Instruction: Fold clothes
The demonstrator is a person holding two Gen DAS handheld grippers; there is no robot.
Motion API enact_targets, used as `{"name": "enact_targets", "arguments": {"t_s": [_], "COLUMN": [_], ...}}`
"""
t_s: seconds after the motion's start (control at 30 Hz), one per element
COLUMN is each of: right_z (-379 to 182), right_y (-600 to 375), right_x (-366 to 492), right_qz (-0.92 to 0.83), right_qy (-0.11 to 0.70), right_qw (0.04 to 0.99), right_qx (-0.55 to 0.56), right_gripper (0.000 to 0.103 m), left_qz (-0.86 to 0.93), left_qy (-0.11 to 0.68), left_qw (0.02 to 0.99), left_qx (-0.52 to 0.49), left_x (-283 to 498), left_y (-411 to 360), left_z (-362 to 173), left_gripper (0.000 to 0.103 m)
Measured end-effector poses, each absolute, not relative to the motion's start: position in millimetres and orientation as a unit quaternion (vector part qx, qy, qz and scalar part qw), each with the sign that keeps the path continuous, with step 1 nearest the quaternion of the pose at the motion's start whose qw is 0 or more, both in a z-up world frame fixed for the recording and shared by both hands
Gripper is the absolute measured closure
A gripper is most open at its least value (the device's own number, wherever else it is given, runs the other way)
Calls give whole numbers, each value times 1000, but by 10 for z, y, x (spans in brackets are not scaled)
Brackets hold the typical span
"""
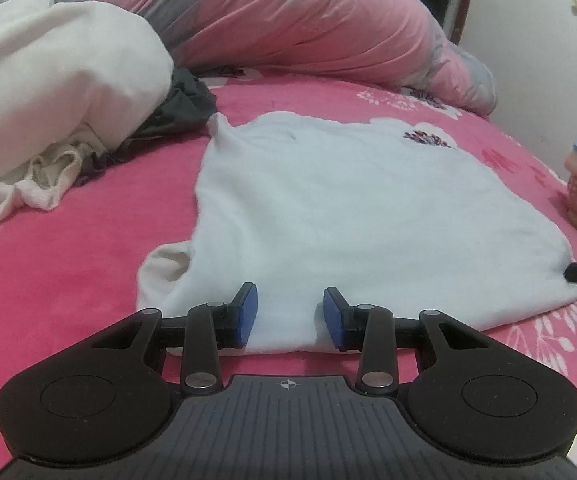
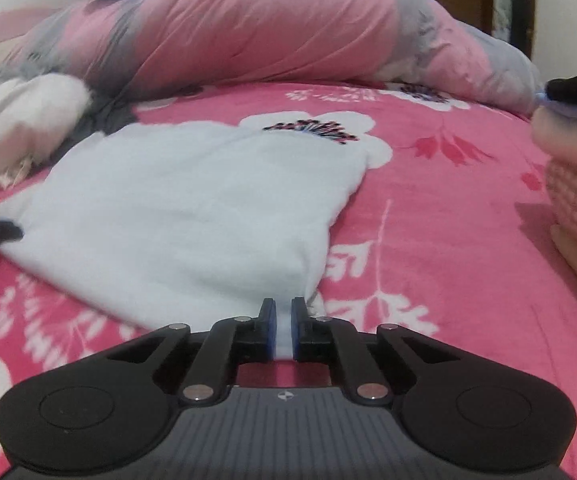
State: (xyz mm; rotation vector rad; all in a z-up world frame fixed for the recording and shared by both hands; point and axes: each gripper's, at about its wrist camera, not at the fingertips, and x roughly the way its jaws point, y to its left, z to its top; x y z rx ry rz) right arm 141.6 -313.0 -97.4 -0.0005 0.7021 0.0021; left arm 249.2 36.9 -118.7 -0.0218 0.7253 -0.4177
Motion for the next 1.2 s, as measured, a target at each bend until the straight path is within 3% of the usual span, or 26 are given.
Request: {"name": "enact_targets", "arguments": {"t_s": [0.27, 0.47, 0.63, 0.77, 1.0, 1.13, 1.2], "right_z": [-361, -797, -1271, -1260, -929, -516, -332], "right_y": [-2817, -2679, -3001, -3035, -2991, -2790, -2650], "right_x": [2096, 3073, 3293, 3262, 3118, 2733, 2560], "right_qz": [28, 29, -1, -4, 11, 42, 63], "right_qy": [262, 304, 332, 333, 333, 289, 279], "right_qw": [964, 952, 941, 940, 942, 956, 958], "right_qx": [-41, -7, 57, 70, 42, 9, -1], "right_gripper": [95, 95, 96, 96, 90, 73, 72], "left_qz": [-209, -184, -158, -173, -131, -103, -100], "left_qy": [306, 296, 352, 346, 336, 343, 360], "left_qw": [929, 937, 916, 904, 894, 899, 889], "left_qx": [-8, -29, -109, -182, -267, -252, -266], "left_x": [2811, 3518, 4033, 4042, 3636, 3084, 2762], "left_y": [140, -207, 23, 232, 835, 1115, 1170], "left_z": [-782, -979, -1403, -1400, -878, -610, -640], "left_gripper": [65, 65, 68, 67, 63, 58, 56]}}
